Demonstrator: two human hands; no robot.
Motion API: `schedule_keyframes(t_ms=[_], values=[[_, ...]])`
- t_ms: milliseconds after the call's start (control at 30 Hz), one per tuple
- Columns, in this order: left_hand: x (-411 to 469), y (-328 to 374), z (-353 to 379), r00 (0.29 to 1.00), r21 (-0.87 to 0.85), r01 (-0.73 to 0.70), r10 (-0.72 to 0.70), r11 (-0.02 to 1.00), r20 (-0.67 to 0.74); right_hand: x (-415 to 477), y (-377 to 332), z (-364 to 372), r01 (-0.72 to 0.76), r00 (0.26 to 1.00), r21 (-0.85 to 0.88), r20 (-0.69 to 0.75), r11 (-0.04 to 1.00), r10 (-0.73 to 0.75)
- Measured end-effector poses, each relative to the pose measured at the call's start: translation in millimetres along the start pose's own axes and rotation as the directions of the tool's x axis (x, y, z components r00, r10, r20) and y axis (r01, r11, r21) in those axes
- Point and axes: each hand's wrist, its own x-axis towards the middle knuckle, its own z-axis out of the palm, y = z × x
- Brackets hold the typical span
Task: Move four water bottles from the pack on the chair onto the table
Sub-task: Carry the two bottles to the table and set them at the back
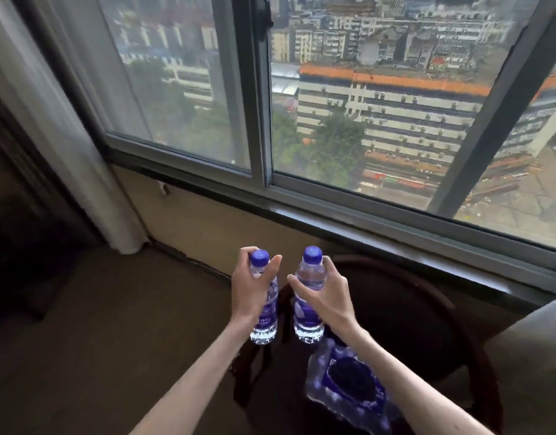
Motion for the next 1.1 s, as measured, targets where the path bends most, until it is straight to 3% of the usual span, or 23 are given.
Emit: schedule_keyframes(t_ms=[233, 667, 933, 1100], values=[[33.3, 1.8, -131.6, 0.945, 0.005, 0.131, -0.124, 0.991, -0.304, 26.1, -57.7, 123.1, 0.070, 0.975, 0.032, 0.211, 0.997, -0.075], [121.1, -35.9, -404.1, 0.861, 0.184, 0.114, -0.004, 0.976, -0.509, 62.1, -165.6, 404.1, 0.137, 0.882, 0.170, 0.427, 0.976, -0.198], [186.1, -82.0, -573.5, 0.765, 0.179, 0.144, 0.005, 0.973, -0.644, 102.9, -214.8, 604.8, 0.117, 0.773, 0.208, 0.594, 0.971, -0.221], [237.1, -121.9, -680.3, 0.670, 0.168, 0.194, -0.006, 0.966, -0.742, 135.4, -238.5, 748.5, 0.119, 0.671, 0.255, 0.692, 0.960, -0.267]])
